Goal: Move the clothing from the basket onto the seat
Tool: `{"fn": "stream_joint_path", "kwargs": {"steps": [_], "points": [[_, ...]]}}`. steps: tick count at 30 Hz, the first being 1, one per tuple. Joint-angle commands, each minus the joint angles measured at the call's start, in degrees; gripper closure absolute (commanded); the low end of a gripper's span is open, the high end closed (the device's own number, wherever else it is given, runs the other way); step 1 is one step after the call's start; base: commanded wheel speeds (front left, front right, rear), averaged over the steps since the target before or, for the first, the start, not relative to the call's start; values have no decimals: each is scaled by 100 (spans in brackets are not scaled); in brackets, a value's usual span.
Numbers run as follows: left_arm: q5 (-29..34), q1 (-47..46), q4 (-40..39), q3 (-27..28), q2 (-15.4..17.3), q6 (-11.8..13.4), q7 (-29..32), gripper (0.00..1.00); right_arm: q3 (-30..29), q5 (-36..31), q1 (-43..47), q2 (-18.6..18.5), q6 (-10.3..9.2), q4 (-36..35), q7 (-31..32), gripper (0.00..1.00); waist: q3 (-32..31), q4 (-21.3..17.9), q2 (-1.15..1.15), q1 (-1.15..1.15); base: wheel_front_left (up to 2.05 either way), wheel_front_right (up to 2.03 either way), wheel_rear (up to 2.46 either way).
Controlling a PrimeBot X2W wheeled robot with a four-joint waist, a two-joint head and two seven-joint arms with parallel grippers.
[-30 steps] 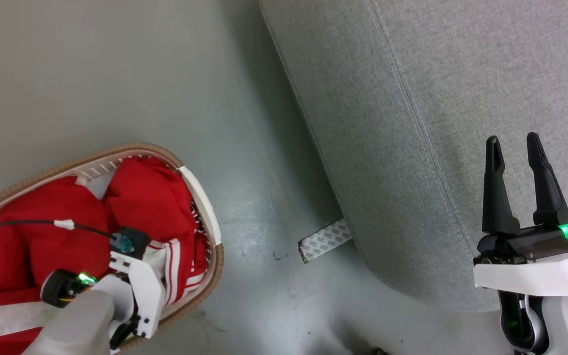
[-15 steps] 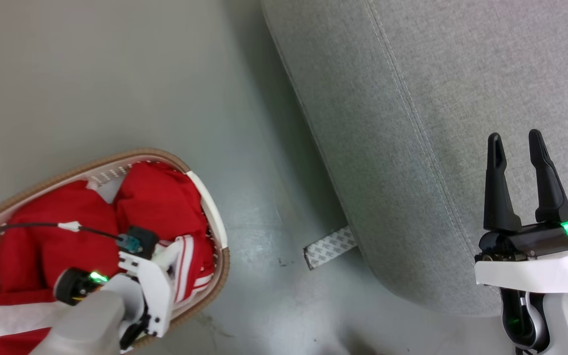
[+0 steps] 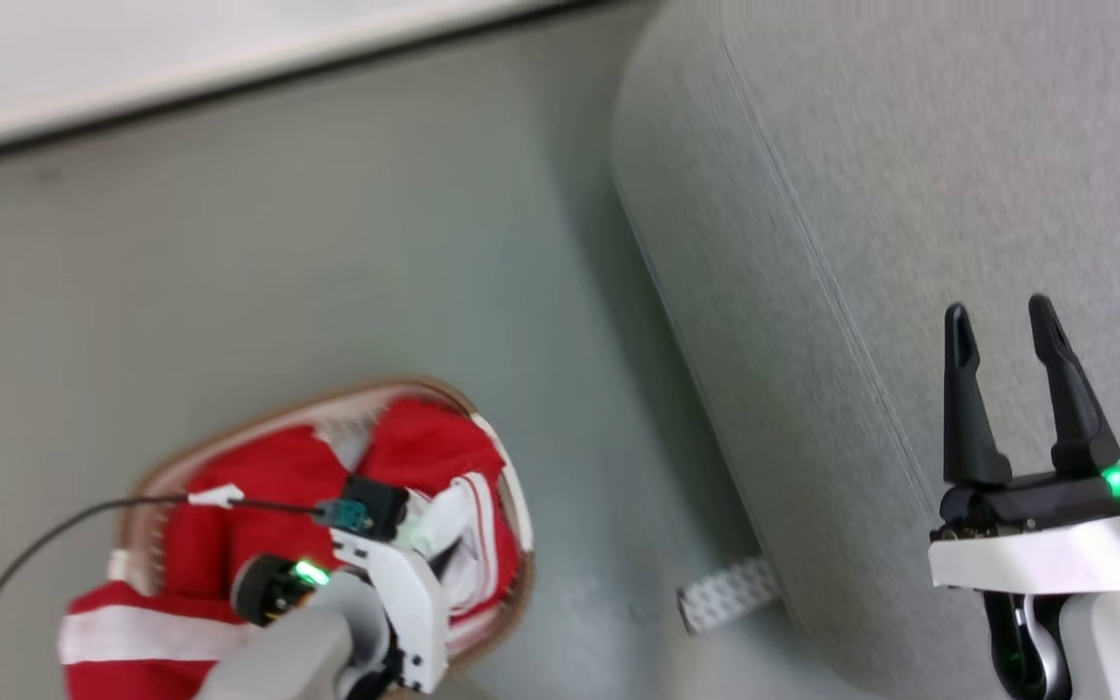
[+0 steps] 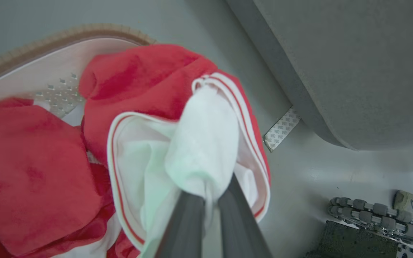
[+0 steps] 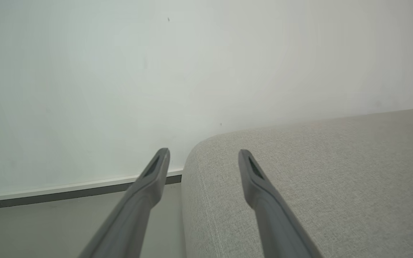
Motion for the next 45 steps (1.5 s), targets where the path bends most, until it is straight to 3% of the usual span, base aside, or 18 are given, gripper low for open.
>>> {"fn": "stream_joint_path", "kwargs": {"steps": [1, 14, 24, 33, 45], "points": [[-93, 123, -40, -52, -57, 8, -124, 100, -26, -73, 112, -24, -12, 38, 3, 0, -663, 474, 0, 0, 0, 0, 0], [-317, 132, -632, -178, -228, 8, -708, 100, 46, -247, 694, -25, -12, 377, 3, 0, -2120, 1256, 0, 0, 0, 0, 0], [784, 244, -1832, 1063, -47, 140, -703, 100, 77, -110, 1096, -23, -12, 489, 3, 0, -2573, 1642, 0, 0, 0, 0, 0], [1922, 563, -3443, 2269, 45, 391, -704, 100, 415, 34, 1248, -25, -12, 574, 3, 0, -2733, 1820, 0, 0, 0, 0, 0], [2659, 840, -4392, 2959, -36, 534, -705, 100, 843, 91, 1279, -23, -12, 666, 3, 0, -2849, 1964, 0, 0, 0, 0, 0]]}}
